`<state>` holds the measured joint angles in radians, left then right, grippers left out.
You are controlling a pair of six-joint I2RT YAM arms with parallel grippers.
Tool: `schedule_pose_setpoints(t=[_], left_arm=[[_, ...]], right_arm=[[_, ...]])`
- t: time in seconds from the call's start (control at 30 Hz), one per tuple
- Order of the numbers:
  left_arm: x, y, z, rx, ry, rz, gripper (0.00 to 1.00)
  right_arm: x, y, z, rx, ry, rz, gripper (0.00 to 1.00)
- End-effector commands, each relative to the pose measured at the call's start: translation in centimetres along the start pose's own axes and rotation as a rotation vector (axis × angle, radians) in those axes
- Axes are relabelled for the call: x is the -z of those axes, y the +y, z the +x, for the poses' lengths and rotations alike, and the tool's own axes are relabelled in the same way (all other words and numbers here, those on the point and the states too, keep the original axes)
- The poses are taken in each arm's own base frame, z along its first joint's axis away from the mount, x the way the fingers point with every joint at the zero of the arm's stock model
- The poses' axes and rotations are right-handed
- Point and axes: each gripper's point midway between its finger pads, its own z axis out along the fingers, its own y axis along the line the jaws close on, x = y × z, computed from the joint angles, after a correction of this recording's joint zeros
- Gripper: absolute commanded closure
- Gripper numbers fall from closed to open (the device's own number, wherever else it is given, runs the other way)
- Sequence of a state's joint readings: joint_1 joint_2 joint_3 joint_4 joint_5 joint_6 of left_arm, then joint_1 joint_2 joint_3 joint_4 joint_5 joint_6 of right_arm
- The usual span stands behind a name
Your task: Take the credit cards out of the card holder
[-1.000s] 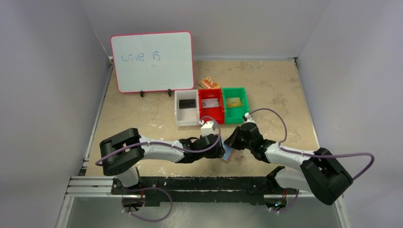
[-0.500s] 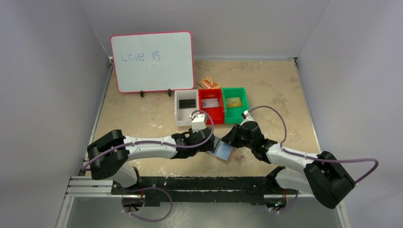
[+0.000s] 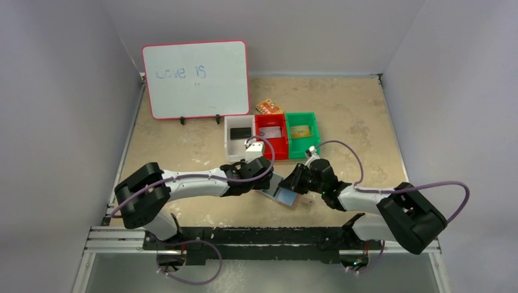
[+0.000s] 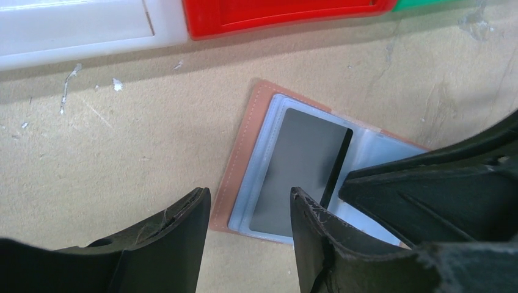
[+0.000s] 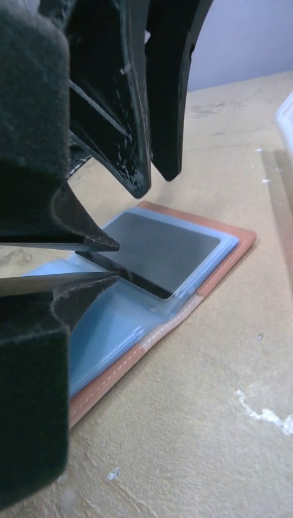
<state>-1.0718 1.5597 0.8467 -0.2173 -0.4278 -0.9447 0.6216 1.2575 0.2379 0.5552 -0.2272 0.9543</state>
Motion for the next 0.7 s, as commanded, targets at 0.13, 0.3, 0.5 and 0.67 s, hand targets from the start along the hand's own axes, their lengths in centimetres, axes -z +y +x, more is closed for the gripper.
schedule_pose_setpoints(t=[0.13,0.3,0.5,0.67], left_arm=[[-0.1,-2.5,-1.3,-0.052,-0.015,0.088,0.50],[-0.8,-3.1,-0.3,-0.085,0.025,0.108,0.50],[-1.3,-3.1,0.6,-0.088,0.055,0.109,0.50],[-1.4,-3.0,1.5,-0.093,0.083,0.123,0.57]], right_arm=[[-0.6,-0.3,0.3,-0.052,0.001,-0.009,0.78],[-0.9,-0.5,0.3,-0.057,0.000,-0.008,0.76],[-1.4,-0.8,0.8,-0.082,0.025,0.000,0.77],[-1.9,-0.4,0.7,-0.082,0.035,-0.020,0.82]])
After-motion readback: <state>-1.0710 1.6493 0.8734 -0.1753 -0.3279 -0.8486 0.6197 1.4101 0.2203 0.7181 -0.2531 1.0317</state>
